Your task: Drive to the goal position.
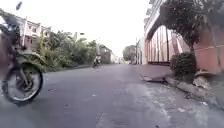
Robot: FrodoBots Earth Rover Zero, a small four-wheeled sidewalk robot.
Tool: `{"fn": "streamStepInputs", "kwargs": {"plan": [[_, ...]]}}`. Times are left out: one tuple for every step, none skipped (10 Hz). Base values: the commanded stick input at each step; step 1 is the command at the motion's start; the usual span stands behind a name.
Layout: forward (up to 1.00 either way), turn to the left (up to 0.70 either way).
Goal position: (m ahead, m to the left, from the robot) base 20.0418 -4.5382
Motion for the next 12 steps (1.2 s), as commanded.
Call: {"fn": "streamStepInputs", "kwargs": {"plan": [[0.7, 0.0], [0.7, 0.0], [0.7, -0.03], [0.7, -0.16], [0.7, -0.35], [0.7, -0.31], [0.7, 0.0], [0.7, 0.0], [0.7, 0.0], [0.7, 0.0], [0.7, 0.0], [0.7, 0.0]]}}
